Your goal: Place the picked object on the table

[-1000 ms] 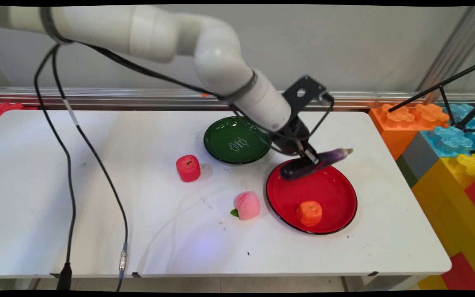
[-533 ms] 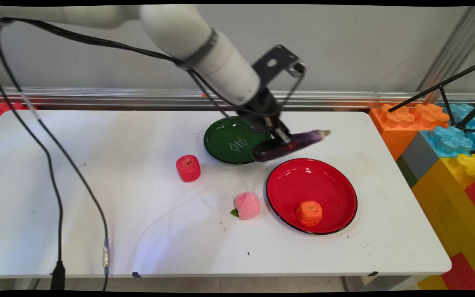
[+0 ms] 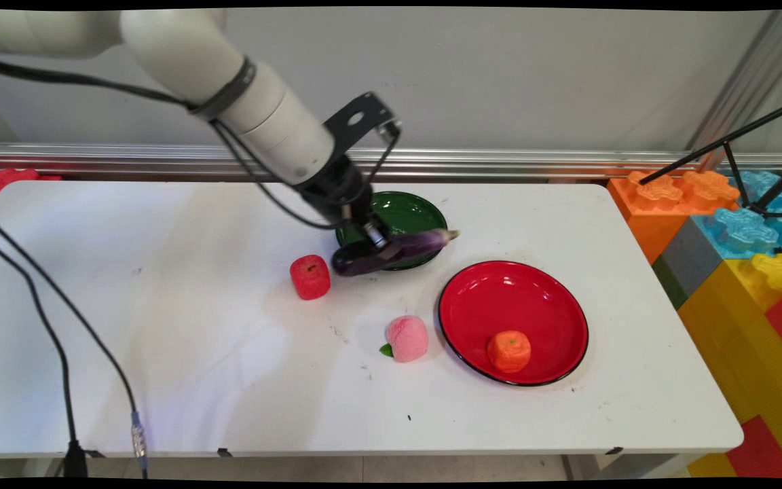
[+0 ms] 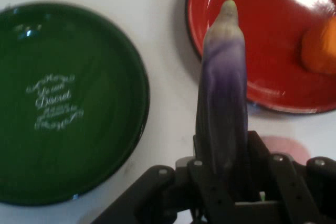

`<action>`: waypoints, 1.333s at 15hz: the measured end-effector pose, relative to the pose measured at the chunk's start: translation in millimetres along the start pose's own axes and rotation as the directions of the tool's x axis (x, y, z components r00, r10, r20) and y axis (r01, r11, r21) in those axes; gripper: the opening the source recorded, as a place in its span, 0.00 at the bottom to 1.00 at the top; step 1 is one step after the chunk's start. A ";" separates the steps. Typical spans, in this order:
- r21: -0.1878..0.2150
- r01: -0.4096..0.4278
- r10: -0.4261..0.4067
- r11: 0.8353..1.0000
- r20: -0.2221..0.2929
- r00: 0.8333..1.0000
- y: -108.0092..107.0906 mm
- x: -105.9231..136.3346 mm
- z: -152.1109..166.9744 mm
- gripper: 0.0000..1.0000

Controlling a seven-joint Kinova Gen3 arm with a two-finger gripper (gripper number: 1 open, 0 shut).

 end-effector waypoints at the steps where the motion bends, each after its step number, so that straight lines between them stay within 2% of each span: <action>1: -0.001 0.005 -0.005 1.000 0.012 1.000 -4.1 -9.9 3.0 0.00; 4: -0.002 0.012 -0.012 1.000 0.054 0.998 -16.6 -41.5 19.0 0.00; 8: -0.005 0.020 -0.020 1.000 0.075 0.997 -28.0 -66.2 42.3 0.00; 14: -0.039 0.033 -0.031 0.999 0.069 0.997 -32.8 -80.6 74.1 0.00; 20: -0.053 0.021 -0.018 0.998 0.061 0.998 -37.8 -88.8 88.1 0.00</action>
